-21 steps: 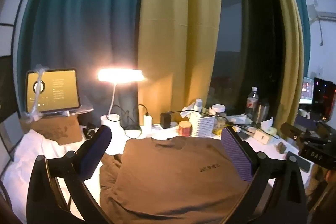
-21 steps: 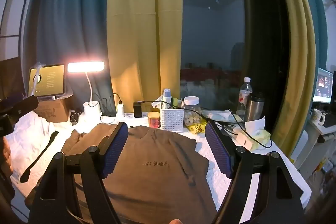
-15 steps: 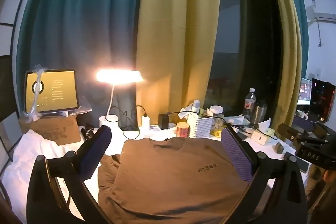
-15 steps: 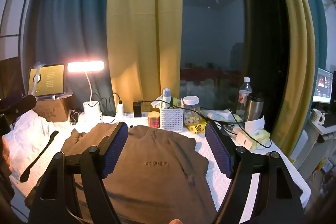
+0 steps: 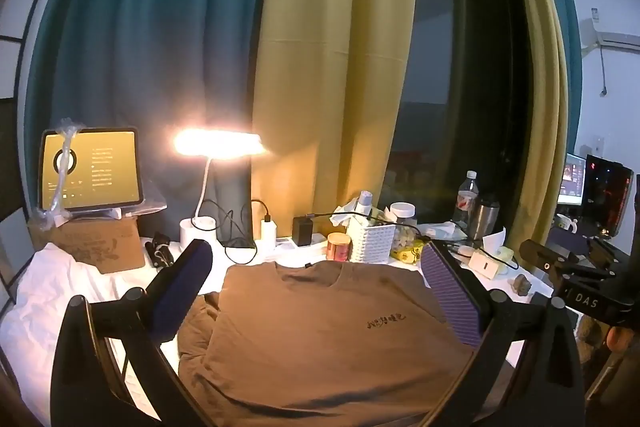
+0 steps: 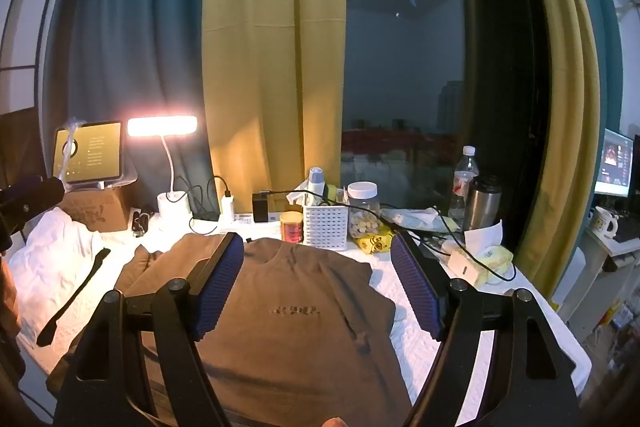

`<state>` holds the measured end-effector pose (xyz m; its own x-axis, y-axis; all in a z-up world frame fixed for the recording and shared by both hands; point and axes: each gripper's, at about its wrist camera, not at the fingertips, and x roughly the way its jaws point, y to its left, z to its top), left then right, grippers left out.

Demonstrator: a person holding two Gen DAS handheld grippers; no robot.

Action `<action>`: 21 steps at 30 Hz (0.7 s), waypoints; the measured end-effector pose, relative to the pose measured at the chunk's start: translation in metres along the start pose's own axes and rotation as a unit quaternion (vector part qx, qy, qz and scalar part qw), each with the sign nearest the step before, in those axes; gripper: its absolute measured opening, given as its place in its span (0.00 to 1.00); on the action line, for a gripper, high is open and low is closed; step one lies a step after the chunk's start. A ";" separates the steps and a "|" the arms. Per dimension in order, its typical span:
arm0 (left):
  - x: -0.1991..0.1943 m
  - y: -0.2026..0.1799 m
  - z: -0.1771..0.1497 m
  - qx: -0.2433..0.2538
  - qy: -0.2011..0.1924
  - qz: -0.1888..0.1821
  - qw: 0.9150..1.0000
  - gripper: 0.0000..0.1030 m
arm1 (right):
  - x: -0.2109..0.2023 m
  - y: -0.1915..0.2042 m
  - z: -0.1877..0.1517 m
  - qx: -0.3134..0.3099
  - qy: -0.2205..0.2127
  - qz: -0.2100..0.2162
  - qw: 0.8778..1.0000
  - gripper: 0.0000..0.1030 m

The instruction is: Fold small clothes

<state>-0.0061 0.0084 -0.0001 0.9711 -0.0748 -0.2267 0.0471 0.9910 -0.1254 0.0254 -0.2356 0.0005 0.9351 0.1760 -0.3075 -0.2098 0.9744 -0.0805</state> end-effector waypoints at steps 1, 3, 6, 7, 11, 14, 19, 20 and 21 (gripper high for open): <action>0.000 0.000 0.000 -0.001 0.001 -0.003 1.000 0.99 | 0.000 0.000 0.000 0.000 0.000 0.000 1.000 0.77; 0.001 -0.001 0.000 -0.005 0.002 -0.008 1.000 0.99 | 0.000 -0.002 0.001 0.000 0.000 0.000 1.000 0.77; 0.003 -0.001 0.001 -0.009 0.006 -0.012 1.000 0.99 | 0.000 -0.002 0.001 0.000 0.001 0.000 1.000 0.77; 0.003 -0.002 0.000 -0.008 0.005 -0.008 1.000 0.99 | 0.000 -0.001 0.000 0.000 0.001 0.001 1.000 0.77; 0.004 0.000 -0.001 -0.015 0.003 -0.003 1.000 0.99 | 0.002 0.000 0.000 0.000 0.002 0.001 1.000 0.77; 0.006 0.004 0.000 -0.029 0.004 -0.010 1.000 0.99 | 0.001 -0.003 -0.001 -0.001 0.003 0.001 1.000 0.77; 0.008 0.007 -0.001 -0.025 0.003 0.000 1.000 0.99 | 0.002 -0.002 0.000 -0.001 0.004 0.001 1.000 0.77; 0.008 0.006 -0.002 -0.020 0.003 0.004 1.000 0.99 | 0.002 -0.002 0.000 -0.001 0.004 0.001 1.000 0.77; 0.008 0.006 -0.003 -0.017 0.003 0.006 1.000 0.99 | 0.002 -0.002 -0.001 -0.001 0.004 0.001 1.000 0.77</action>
<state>0.0013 0.0134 -0.0055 0.9702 -0.0646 -0.2337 0.0285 0.9876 -0.1546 0.0272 -0.2372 -0.0004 0.9321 0.1772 -0.3159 -0.2128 0.9737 -0.0816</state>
